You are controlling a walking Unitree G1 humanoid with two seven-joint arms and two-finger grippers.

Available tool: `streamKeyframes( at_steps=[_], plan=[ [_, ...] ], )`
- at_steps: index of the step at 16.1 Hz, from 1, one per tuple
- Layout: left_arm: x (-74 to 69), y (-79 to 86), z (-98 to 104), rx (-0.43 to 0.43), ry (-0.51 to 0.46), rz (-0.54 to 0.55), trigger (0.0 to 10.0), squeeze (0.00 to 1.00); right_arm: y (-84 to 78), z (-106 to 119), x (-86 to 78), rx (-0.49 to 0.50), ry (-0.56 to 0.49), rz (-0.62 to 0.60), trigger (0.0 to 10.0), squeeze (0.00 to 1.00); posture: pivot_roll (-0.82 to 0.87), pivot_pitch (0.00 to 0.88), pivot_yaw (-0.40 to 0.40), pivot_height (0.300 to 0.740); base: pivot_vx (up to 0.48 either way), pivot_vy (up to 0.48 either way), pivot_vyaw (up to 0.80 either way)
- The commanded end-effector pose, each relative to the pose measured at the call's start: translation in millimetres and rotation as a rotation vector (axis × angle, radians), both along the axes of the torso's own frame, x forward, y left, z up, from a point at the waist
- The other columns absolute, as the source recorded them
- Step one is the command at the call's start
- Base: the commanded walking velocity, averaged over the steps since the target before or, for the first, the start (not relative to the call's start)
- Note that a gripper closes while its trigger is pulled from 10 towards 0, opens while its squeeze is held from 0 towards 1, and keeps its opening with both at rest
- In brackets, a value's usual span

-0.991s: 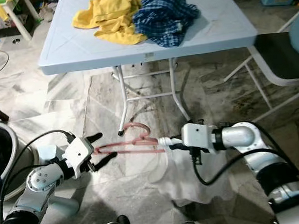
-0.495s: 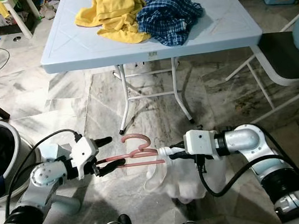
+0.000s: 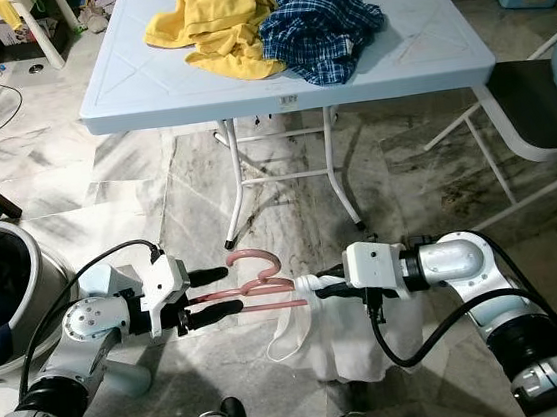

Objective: Hang hanger

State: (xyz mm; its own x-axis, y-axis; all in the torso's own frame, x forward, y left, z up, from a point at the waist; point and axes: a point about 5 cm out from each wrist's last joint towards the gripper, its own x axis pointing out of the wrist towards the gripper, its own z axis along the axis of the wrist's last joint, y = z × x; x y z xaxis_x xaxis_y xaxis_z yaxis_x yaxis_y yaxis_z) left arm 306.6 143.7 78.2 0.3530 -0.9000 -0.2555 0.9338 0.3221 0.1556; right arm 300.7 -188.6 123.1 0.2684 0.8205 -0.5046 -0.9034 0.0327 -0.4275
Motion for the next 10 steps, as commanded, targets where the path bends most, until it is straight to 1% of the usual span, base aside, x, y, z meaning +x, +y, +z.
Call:
streamKeyframes(
  at_steps=[1, 5, 7, 8, 9, 10],
  plan=[
    [0.7, -2.6, 5.0, -0.008, 0.002, -0.042, 0.0, 0.0, 2.2, -0.8, -2.0, -0.008, -0.006, 0.022, 10.0, 0.0, -0.04, 0.211, 0.05, 0.74, 0.0, 0.0, 0.0],
    [-2.3, -6.9, 3.5, -0.012, 0.03, -0.09, 0.0, 0.0, 3.5, -1.5, -0.5, -0.007, -0.007, 0.016, 10.0, 0.0, -0.04, 0.209, 0.053, 0.74, 0.0, 0.0, 0.0],
    [-5.5, -7.0, 0.9, 0.0, 0.056, -0.119, 0.0, 0.0, 3.4, -0.2, 0.2, -0.005, -0.014, 0.013, 10.0, 0.0, -0.04, 0.208, 0.055, 0.74, 0.0, 0.0, 0.0],
    [-8.1, -5.1, -3.3, 0.028, 0.074, -0.129, 0.0, 0.0, 3.9, 1.2, 0.6, -0.001, -0.021, 0.013, 10.0, 0.0, -0.04, 0.208, 0.055, 0.74, 0.0, 0.0, 0.0],
    [-8.9, -4.1, -5.1, 0.037, 0.089, -0.134, 0.0, 0.0, 4.1, 1.7, 0.7, 0.0, -0.022, 0.014, 10.0, 0.0, -0.04, 0.208, 0.054, 0.74, 0.0, 0.0, 0.0],
    [-9.1, -4.2, -6.0, 0.034, 0.096, -0.131, 0.0, 0.0, 4.1, 1.7, 0.4, 0.001, -0.024, 0.014, 10.0, 0.0, -0.04, 0.209, 0.055, 0.74, 0.0, 0.0, 0.0]
  ],
)
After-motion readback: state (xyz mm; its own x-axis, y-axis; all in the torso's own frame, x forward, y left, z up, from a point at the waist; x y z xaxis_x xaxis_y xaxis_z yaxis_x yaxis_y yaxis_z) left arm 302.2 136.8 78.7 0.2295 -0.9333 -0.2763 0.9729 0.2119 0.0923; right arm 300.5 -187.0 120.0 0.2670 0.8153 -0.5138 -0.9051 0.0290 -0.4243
